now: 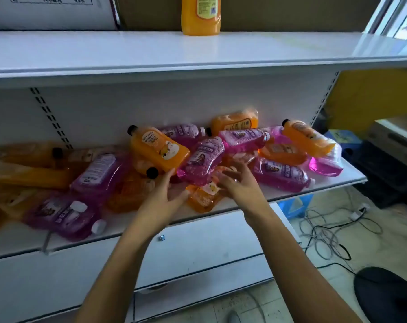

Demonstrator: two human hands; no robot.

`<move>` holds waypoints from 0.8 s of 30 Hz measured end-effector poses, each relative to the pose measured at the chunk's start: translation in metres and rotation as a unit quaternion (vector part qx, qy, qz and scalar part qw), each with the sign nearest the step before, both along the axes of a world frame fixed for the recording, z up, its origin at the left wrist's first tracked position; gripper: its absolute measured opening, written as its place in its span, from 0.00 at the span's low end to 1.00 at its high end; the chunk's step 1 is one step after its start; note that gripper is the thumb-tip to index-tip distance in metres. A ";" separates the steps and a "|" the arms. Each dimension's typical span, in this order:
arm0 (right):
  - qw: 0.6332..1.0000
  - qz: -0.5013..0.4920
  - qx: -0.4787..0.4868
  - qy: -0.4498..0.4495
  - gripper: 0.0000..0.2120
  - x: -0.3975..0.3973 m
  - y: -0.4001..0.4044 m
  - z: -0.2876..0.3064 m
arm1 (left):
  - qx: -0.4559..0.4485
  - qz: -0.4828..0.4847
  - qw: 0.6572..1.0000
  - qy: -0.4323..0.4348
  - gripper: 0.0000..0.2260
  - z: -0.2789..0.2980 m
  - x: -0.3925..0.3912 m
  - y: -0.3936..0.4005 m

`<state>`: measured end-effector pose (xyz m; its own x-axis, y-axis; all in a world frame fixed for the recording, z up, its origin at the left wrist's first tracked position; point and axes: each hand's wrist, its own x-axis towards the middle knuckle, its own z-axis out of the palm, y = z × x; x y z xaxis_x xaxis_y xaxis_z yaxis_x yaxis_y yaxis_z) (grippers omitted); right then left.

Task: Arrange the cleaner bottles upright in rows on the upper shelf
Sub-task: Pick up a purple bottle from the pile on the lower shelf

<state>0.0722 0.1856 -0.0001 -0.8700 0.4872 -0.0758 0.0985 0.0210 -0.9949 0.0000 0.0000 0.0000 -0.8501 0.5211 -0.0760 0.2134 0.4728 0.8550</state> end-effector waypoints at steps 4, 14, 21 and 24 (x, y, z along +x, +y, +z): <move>0.999 0.013 0.038 -0.019 0.24 -0.047 0.021 0.006 | 0.001 0.002 1.000 -0.004 0.34 -0.004 -0.012 0.027; 0.998 0.027 -0.012 -0.050 0.43 -0.111 0.043 -0.015 | 0.037 0.062 0.995 0.068 0.39 -0.031 -0.019 0.059; 0.991 0.053 0.121 -0.030 0.23 -0.092 0.027 0.019 | 0.029 0.024 0.991 0.126 0.34 -0.021 -0.015 0.055; 0.980 0.021 0.188 0.068 0.26 -0.066 0.009 0.025 | 0.063 0.018 0.995 0.081 0.43 -0.022 -0.011 0.042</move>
